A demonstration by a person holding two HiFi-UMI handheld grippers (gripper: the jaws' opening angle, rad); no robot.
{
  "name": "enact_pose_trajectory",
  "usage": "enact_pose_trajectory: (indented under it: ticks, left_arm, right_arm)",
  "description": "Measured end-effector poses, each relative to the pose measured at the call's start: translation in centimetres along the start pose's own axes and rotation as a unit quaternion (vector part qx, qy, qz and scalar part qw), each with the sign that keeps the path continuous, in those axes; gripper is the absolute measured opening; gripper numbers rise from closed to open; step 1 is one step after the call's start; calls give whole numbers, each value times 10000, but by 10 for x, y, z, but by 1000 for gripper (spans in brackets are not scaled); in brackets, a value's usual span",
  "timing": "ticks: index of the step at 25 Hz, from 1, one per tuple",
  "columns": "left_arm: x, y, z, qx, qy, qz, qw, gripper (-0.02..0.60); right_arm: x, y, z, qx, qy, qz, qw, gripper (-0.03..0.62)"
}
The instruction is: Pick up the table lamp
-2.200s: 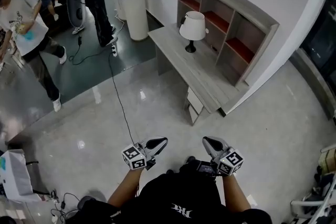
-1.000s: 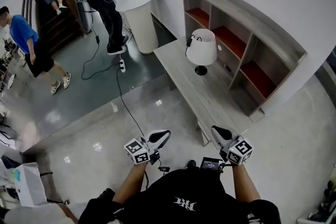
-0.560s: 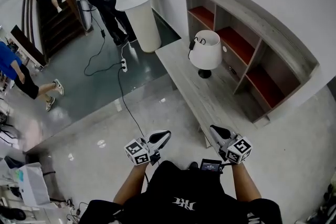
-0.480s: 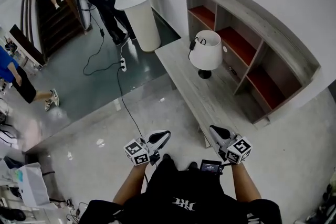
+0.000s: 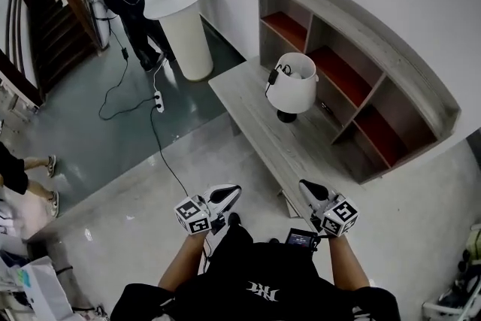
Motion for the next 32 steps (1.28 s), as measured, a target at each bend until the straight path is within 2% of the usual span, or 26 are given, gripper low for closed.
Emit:
enact_pose_trajectory:
  ticks: [8,14,22,28,32]
  left_arm:
    - [10,65,64,-132,-271,73,9995,2]
    - [25,96,111,-110,-505,159,9985,2]
    - [34,113,157,30,-591,249,9979,2]
    - [27,123,191,142,-608,223,9978,2]
    - [11,134,207,87,-636,294,9975,2]
  right_arm:
    - [-67,28,-21,69,-516,-50,9986,3]
    - [-104,47,-24,97,-947,-123,9954,3]
    - [-135,36,-21,-130,-1258,12,9920,3]
    - [-153,34,-43,-122,-1367,99,9905,3]
    - [-167,32,-66,-145,-1406,62,9899,3]
Point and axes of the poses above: the fingertips, and each gripper's own axes: x backward along the fingers, z to its left, y out of its top, the point moved 1 cm from there along x, backward along the fingers, and after that the axes turned 9 degrees about x, right-handed, at the moved point
